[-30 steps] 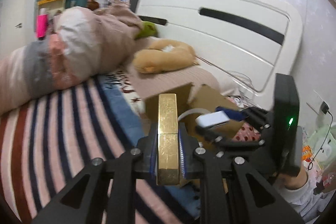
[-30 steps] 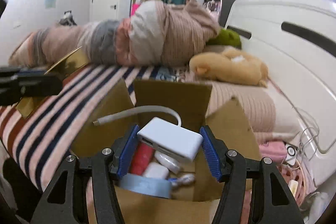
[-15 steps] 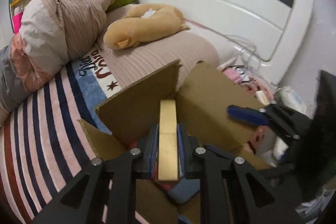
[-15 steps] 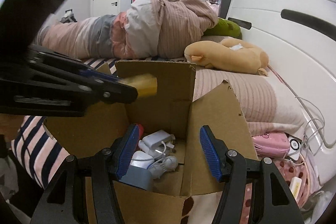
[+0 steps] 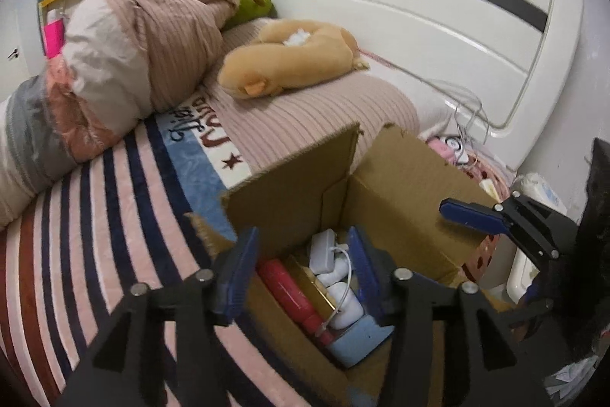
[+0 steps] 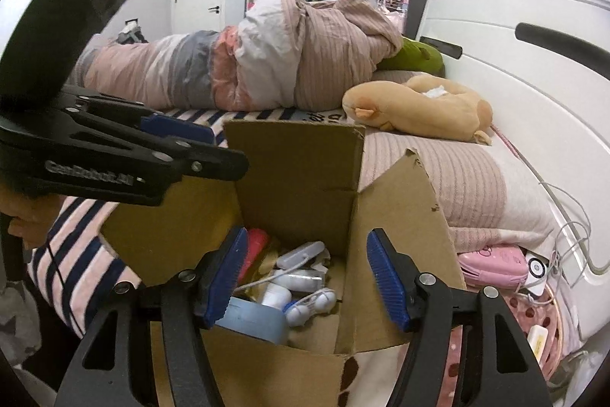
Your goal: Organize rigid objects
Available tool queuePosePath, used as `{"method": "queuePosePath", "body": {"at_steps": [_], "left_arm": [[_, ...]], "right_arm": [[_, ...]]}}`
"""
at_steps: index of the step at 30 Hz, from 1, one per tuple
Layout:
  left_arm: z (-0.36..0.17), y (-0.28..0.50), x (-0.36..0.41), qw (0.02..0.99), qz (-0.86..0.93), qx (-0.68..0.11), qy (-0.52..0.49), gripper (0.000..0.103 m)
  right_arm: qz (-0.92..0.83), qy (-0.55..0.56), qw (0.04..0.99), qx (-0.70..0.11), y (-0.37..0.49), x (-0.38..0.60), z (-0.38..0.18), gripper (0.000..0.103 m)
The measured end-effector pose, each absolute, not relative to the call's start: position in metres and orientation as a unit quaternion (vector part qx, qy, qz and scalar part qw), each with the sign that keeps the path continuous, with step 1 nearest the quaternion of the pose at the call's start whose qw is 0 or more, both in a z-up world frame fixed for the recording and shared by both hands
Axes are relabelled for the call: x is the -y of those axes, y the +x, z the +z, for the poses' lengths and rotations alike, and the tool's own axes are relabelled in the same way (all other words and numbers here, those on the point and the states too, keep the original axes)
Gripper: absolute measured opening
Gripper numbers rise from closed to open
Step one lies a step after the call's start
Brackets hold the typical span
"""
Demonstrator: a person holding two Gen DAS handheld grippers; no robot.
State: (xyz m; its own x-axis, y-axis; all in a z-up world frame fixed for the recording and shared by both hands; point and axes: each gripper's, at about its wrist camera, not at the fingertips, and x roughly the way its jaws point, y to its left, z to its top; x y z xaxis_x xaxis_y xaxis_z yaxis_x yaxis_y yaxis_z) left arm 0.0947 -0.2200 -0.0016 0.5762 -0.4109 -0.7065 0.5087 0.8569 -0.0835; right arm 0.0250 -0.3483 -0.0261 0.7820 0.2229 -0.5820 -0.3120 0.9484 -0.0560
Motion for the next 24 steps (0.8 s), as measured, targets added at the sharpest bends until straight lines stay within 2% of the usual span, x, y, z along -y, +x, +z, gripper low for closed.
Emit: {"method": "queuePosePath", "body": {"at_steps": [4,7,10,12,13,24], "left_arm": [[0.017,0.071,0.193,0.909,-0.231,-0.343,0.049,0.073],[0.028,0.051,0.17,0.925,-0.203,-0.318,0.034,0.083],[0.036,0.033,0.146,0.94,-0.169,-0.296,0.024,0.088],[0.039,0.023,0.134,0.947,-0.147,-0.285,0.016,0.091],[0.041,0.017,0.124,0.951,-0.131,-0.279,0.009,0.092],[0.031,-0.005,0.07,0.959,-0.053,-0.275,-0.033,0.093]], "right_arm": [[0.171,-0.076,0.941,-0.281,0.022,0.341,-0.012,0.07],[0.19,-0.075,0.942,-0.265,0.019,0.335,0.001,0.076],[0.218,-0.071,0.945,-0.233,0.013,0.33,0.015,0.089],[0.244,-0.062,0.944,-0.213,0.01,0.328,0.022,0.101],[0.26,-0.052,0.943,-0.2,0.008,0.329,0.025,0.103],[0.3,-0.041,0.935,-0.184,0.003,0.313,0.025,0.103]]}}
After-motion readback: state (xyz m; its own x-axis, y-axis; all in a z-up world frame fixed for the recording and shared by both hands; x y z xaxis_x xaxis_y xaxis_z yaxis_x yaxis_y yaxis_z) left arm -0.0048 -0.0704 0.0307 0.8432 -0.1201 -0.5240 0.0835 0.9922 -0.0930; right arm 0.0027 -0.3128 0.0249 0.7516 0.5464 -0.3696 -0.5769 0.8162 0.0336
